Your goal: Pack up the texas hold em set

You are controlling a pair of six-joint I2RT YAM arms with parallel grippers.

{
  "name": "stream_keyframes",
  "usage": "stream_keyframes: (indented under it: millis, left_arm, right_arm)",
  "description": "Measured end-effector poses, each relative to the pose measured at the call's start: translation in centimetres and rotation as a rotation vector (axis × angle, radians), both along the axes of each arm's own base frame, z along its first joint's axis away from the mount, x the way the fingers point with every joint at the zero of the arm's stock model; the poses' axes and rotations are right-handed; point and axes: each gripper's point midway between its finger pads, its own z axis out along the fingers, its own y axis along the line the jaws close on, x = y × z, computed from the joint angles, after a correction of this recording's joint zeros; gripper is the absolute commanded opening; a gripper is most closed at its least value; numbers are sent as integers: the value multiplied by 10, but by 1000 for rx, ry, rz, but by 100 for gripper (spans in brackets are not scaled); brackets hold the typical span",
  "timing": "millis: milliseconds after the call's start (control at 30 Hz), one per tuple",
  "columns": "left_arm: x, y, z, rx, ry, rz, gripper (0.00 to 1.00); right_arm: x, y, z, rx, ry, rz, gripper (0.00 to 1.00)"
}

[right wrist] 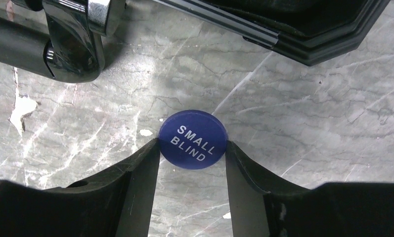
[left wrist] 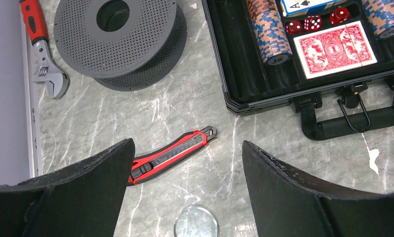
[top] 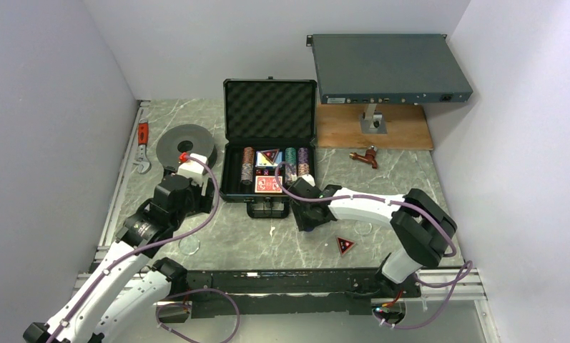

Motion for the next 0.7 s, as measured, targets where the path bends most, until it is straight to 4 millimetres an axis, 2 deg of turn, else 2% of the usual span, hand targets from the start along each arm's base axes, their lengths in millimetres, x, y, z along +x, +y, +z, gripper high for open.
stream_keyframes:
  millis: [200, 500, 533, 600, 700]
  left_arm:
    - [-1, 0, 2, -5, -8, 0, 86]
    - [-2, 1, 7, -16, -28, 0, 86]
    - [-2, 1, 7, -16, -28, 0, 86]
    - [-2, 1, 7, -17, -30, 0, 86]
    - [-3, 1, 8, -19, -33, 0, 86]
  right_arm:
    - [-8, -7, 5, -19, 18, 11, 42]
    - [-3, 1, 48, 44, -36, 24, 42]
    - [-2, 2, 53, 53, -43, 24, 44]
    - [0, 4, 59, 66, -53, 24, 56]
    - [0, 4, 60, 67, -52, 20, 70]
